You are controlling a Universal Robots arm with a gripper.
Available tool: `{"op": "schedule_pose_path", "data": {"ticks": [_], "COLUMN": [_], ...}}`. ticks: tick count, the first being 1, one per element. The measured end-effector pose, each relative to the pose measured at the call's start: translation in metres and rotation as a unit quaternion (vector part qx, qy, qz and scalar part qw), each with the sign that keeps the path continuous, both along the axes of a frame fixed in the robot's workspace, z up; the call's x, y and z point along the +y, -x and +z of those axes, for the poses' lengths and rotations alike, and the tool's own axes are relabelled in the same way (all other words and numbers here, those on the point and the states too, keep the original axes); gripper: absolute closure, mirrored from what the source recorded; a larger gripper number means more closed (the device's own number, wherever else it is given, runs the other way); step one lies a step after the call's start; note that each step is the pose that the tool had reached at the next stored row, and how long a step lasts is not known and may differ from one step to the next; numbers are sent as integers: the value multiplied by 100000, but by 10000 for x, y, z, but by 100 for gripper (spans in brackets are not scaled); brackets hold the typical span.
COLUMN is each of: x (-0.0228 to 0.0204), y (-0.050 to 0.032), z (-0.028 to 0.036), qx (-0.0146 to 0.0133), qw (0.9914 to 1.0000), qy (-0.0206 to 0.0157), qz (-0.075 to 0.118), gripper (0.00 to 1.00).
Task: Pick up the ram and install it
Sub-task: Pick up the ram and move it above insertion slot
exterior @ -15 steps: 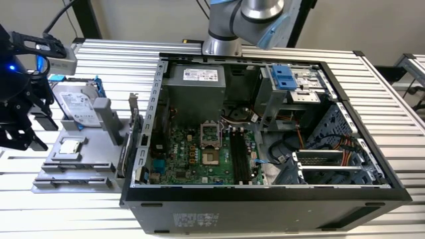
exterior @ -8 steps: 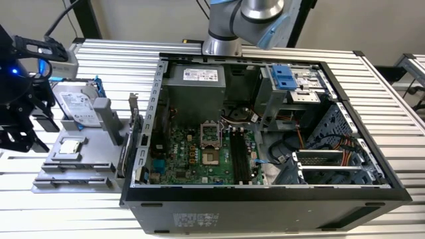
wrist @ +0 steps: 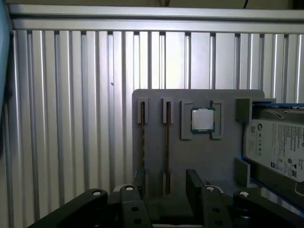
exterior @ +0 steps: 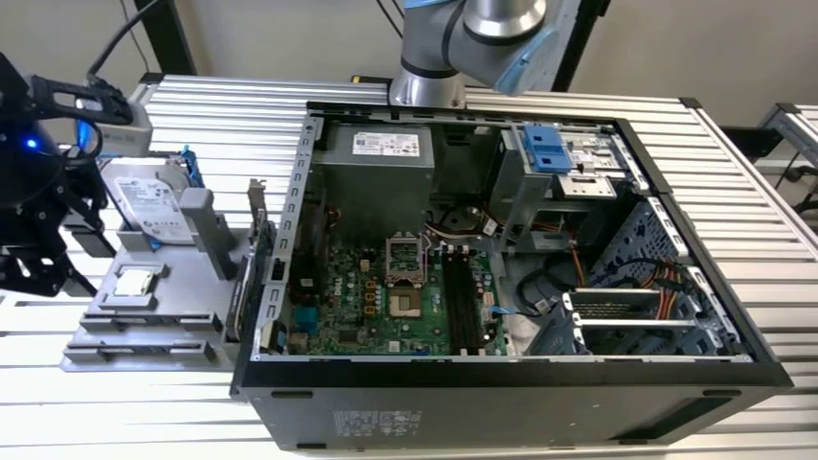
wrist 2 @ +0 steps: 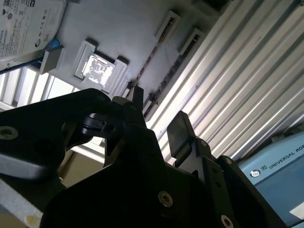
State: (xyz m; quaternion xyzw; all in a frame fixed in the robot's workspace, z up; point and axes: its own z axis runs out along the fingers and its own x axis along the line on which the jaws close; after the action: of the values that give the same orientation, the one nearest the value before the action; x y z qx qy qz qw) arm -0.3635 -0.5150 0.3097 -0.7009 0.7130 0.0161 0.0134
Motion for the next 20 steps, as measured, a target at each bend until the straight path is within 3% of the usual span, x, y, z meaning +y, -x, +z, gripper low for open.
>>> {"op": "schedule_pose_path", "data": {"ticks": [20], "x": [-1], "y": [25], "z": [-61], "qx": [-29], "qw": [100000], "qy": [-22], "qz": [-1], "gripper": [0]}}
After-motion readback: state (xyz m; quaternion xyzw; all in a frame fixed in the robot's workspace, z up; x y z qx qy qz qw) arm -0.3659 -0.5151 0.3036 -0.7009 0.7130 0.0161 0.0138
